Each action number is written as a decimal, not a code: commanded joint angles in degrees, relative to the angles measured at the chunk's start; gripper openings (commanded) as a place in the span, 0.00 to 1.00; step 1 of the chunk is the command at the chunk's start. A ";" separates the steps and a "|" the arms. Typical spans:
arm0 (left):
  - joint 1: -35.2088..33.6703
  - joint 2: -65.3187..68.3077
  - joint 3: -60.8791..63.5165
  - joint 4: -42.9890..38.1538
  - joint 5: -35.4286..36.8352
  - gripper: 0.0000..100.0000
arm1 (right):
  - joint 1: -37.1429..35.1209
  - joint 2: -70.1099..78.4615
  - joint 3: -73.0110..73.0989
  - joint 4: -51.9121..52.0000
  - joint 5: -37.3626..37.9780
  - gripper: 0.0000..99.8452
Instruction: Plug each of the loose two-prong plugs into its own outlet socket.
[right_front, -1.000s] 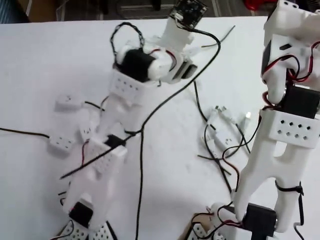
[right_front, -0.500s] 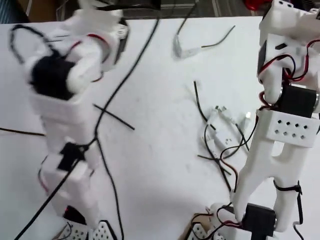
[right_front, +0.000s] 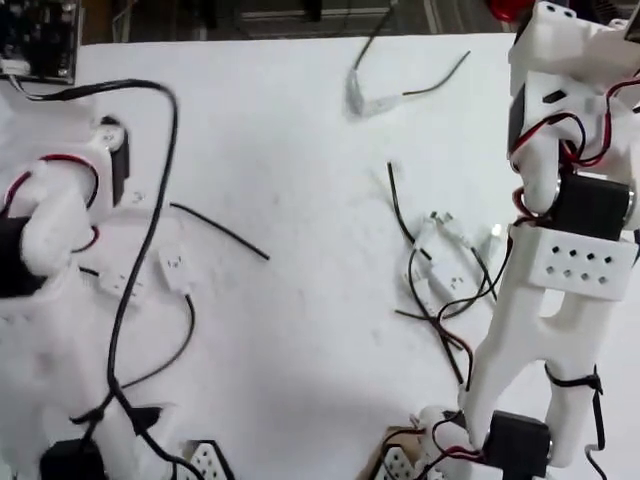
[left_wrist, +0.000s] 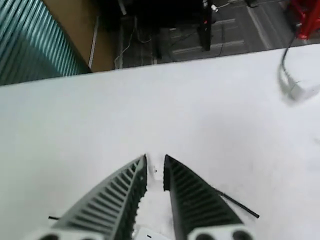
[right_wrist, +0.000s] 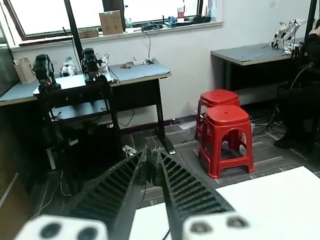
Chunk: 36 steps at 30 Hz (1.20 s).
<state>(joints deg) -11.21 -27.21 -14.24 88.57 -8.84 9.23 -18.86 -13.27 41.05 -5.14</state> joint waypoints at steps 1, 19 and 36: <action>-3.56 -2.51 22.42 -14.24 0.62 0.08 | -0.40 -3.21 -1.93 0.84 -0.18 0.02; -3.74 -2.33 62.33 -49.14 11.25 0.34 | -0.48 -3.12 -2.02 0.75 -0.18 0.02; -8.84 17.36 38.42 -21.27 19.78 0.34 | -0.57 -2.86 -2.02 0.84 -0.18 0.02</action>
<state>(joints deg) -21.76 -13.85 36.40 54.20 6.46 9.05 -18.86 -13.27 41.67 -5.14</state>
